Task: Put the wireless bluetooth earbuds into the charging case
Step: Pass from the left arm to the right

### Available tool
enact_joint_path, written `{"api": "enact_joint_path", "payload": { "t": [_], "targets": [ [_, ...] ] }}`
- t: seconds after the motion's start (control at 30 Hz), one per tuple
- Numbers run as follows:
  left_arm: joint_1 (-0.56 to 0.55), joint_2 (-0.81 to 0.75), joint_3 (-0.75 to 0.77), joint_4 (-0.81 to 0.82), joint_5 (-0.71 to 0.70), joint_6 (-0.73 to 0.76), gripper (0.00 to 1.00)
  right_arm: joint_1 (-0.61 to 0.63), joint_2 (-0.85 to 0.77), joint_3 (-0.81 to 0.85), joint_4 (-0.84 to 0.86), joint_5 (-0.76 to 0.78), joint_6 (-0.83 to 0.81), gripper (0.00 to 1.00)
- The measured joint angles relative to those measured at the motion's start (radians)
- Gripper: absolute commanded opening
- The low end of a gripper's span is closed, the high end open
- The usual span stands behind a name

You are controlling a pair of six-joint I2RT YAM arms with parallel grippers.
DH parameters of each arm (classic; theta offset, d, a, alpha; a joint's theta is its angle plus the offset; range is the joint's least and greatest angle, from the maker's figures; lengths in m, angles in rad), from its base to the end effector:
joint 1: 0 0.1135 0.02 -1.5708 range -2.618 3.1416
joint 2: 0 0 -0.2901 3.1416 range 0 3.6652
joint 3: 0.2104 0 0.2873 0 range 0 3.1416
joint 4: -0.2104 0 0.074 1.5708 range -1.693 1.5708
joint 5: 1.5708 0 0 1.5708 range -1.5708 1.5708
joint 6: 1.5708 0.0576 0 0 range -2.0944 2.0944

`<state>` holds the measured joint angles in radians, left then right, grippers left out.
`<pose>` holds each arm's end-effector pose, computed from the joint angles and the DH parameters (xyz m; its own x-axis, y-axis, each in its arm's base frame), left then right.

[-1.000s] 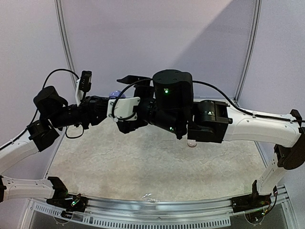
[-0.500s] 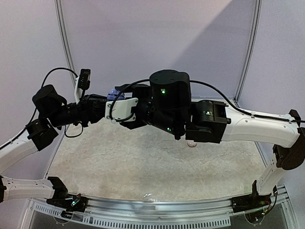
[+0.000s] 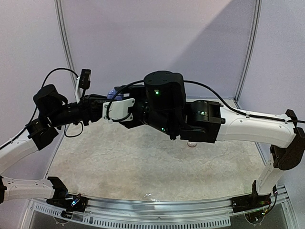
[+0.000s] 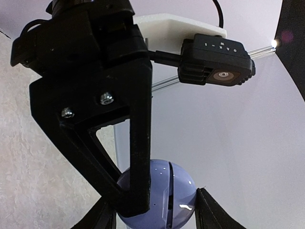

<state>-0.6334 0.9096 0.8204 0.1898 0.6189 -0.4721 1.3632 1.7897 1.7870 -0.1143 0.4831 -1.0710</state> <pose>0.1796 -0.1733 0.3893 -0.3587 -0.1961 -0.9126 0.8805 0.2534 -0.4006 0.1268 0.4723 0.4413 0.6656 -0.6112 -0.4284 -0.3908 0.2036 -0.8977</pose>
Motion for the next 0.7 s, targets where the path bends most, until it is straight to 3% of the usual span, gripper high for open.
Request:
{"api": "enact_joint_path", "payload": {
  "t": [0.17,0.3,0.7],
  "targets": [
    [0.004,0.0,0.0,0.007,0.011,-0.012,0.1,0.0,0.0,0.002,-0.005,0.0,0.018,0.23],
    [0.01,0.0,-0.002,0.016,0.03,-0.027,0.11,0.002,0.0,0.002,-0.005,0.001,0.039,0.21],
    [0.02,0.0,-0.013,0.059,0.068,-0.051,0.31,0.005,0.0,-0.004,0.016,0.001,0.081,0.14]
  ]
}}
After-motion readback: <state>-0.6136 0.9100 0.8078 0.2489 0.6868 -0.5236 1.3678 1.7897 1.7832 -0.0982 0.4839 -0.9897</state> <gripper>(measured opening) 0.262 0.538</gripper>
